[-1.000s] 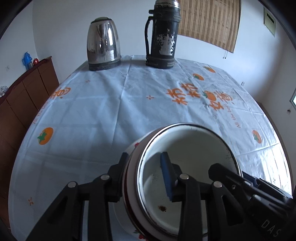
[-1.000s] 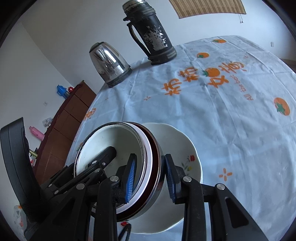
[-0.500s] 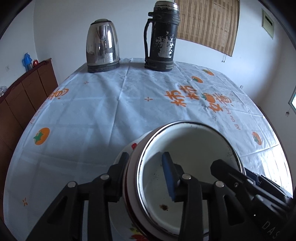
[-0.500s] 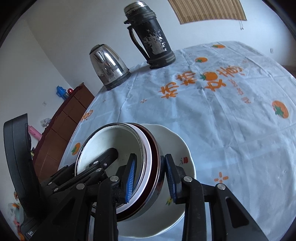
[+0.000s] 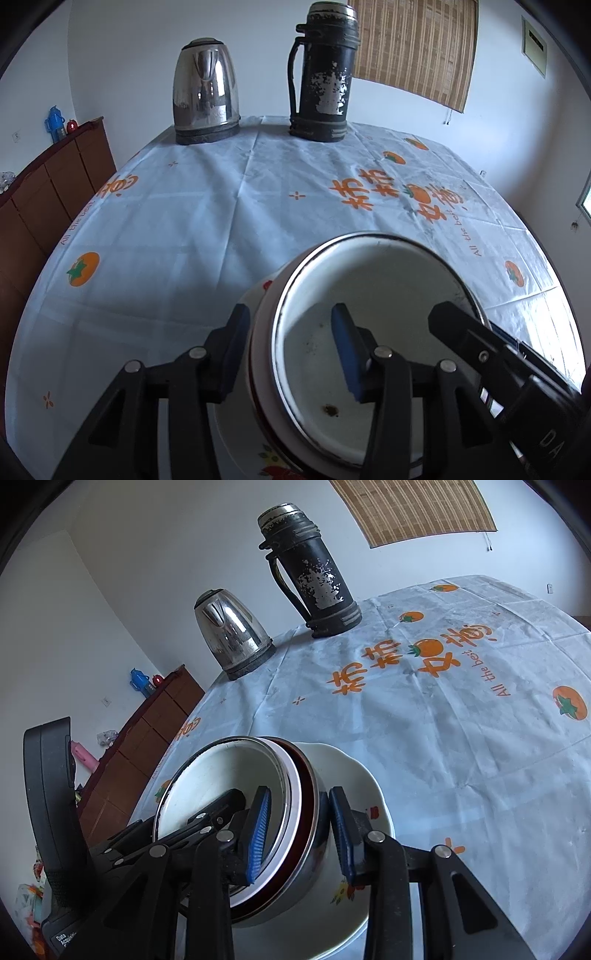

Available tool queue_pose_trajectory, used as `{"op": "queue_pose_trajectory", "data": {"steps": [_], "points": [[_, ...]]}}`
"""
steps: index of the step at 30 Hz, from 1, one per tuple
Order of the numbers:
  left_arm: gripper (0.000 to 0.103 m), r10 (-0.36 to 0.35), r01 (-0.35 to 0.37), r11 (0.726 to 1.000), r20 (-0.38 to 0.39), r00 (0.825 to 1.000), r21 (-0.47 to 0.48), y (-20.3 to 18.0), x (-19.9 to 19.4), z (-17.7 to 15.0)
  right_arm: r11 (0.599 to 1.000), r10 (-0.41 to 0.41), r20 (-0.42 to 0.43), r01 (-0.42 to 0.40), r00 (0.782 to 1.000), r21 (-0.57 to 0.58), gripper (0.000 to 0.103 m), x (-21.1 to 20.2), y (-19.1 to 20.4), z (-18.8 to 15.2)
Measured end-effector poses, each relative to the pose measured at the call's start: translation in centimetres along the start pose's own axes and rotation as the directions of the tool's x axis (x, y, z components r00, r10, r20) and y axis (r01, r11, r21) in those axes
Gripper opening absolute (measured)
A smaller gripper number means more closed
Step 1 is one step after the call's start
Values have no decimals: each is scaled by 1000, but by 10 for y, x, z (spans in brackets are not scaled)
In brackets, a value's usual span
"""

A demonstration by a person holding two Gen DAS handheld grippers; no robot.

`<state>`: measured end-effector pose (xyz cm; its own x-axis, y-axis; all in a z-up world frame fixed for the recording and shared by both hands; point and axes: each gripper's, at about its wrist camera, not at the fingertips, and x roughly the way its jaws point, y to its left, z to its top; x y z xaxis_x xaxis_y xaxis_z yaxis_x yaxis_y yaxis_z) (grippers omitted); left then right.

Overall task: Organize plates and bowls
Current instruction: 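Open both grippers to release the steel bowl rim, then pull both grippers back from the stacked dishes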

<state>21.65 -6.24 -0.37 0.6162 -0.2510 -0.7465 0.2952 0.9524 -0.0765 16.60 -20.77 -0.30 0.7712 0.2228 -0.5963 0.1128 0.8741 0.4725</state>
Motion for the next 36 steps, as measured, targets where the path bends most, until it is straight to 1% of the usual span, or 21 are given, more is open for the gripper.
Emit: {"op": "queue_pose_trajectory", "data": {"steps": [1, 3, 5, 8, 11, 13, 14, 15, 16, 17, 18, 19, 20, 21, 24, 27, 29, 30, 32, 36], "points": [[52, 1, -1, 1000, 7, 1000, 7, -1, -2, 0, 1000, 4, 6, -4, 1000, 2, 35, -1, 0, 0], [66, 15, -15, 1000, 34, 999, 17, -3, -7, -1, 1000, 0, 22, 0, 1000, 2, 35, -5, -1, 1], [72, 22, -23, 1000, 54, 998, 21, -3, -11, -2, 1000, -2, 42, 2, 999, 3, 35, -8, -2, 1], [73, 8, -9, 1000, 42, 999, 15, -1, -8, -1, 1000, -14, 66, 15, 998, -10, 36, -10, -1, 2], [73, -28, 29, 1000, 13, 1000, -13, 3, -4, 0, 1000, -17, 66, 17, 998, -7, 36, -9, -2, 1], [73, -47, 47, 999, 10, 999, -27, 5, -4, 0, 1000, -15, 76, 16, 997, -5, 36, -10, -3, 2], [75, -49, 50, 998, 11, 999, -31, 5, -5, 0, 1000, -17, 83, 17, 996, -7, 36, -11, -3, 2], [82, -51, 51, 998, 11, 999, -36, 5, -5, 0, 1000, -17, 93, 18, 995, -8, 36, -13, -3, 2], [85, -53, 54, 998, 10, 999, -41, 6, -4, 0, 1000, -16, 102, 17, 995, -7, 36, -14, -3, 2], [88, -55, 56, 997, 10, 998, -44, 7, -4, 0, 1000, -14, 110, 15, 994, -8, 38, -16, -3, 2], [88, -60, 60, 997, 11, 998, -45, 7, -4, -1, 1000, -15, 114, 16, 993, -9, 40, -16, -3, 2], [88, -65, 65, 997, 7, 998, -42, 7, -3, -1, 1000, -18, 117, 20, 993, -9, 48, -16, -3, 2], [88, -67, 67, 997, 2, 998, -40, 6, -2, -2, 1000, -24, 123, 26, 992, -10, 52, -16, -3, 2], [88, -68, 68, 997, 1, 998, -40, 6, -2, -2, 999, -29, 129, 31, 991, -14, 52, -17, -2, 1], [88, -67, 68, 997, 11, 998, -44, 7, -2, -3, 998, -47, 163, 52, 986, -31, 52, -22, 0, 1], [88, -100, 101, 993, 21, 995, -63, 11, -3, -3, 996, -69, 205, 78, 976, -38, 53, -28, 0, 1], [90, -106, 108, 992, 36, 994, -67, 11, -5, -4, 995, -81, 220, 92, 972, -39, 63, -29, -1, 1], [93, -104, 107, 992, 47, 993, -65, 11, -6, -4, 995, -80, 226, 91, 971, -37, 64, -29, -2, 1], [98, -81, 86, 995, 85, 993, -56, 10, -11, -6, 995, -78, 235, 91, 969, -44, 64, -30, -1, 1], [98, -33, 38, 999, 146, 989, -31, 9, -19, -9, 990, -100, 258, 123, 961, -72, 64, -30, 3, -1]]}}
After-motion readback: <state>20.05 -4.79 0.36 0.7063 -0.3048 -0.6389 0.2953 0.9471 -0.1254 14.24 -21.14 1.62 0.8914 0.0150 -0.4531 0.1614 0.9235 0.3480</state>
